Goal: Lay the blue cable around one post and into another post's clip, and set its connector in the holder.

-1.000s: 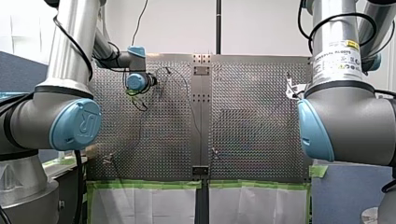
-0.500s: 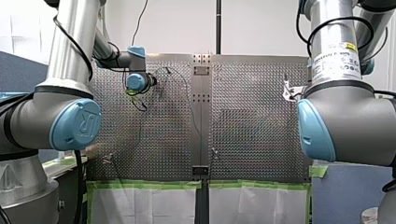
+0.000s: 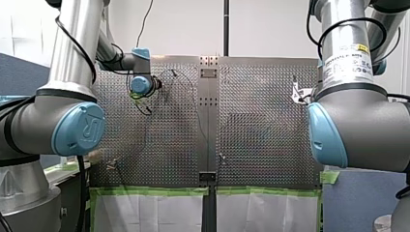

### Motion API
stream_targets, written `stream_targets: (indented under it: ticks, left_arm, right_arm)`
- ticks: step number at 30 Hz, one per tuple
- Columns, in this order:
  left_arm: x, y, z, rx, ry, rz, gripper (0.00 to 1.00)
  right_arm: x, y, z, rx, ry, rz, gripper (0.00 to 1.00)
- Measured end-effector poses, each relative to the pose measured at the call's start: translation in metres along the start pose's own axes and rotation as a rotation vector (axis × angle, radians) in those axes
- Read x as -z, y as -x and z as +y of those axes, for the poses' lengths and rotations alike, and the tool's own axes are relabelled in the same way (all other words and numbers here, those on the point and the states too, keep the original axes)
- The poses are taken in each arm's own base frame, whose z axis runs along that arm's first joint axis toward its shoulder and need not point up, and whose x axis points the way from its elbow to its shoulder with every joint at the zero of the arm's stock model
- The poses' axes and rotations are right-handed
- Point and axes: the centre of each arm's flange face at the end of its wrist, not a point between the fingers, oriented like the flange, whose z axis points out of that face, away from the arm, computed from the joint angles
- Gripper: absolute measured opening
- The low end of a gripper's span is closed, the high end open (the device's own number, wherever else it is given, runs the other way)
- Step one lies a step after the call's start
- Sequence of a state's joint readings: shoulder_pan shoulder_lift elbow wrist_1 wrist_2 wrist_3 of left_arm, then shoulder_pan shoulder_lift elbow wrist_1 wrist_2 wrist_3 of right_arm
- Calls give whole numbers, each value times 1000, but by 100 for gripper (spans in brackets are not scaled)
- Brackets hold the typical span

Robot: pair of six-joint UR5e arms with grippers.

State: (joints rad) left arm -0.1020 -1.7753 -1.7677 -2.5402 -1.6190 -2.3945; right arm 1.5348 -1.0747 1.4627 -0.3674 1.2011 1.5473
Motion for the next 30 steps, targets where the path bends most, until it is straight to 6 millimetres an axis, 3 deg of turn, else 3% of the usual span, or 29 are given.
stream_targets:
  ticks: [30]
  left_arm:
    - [-2, 4, 4, -7, 7, -7, 100]
  right_arm:
    - [-1, -2, 15, 4, -33, 36, 0]
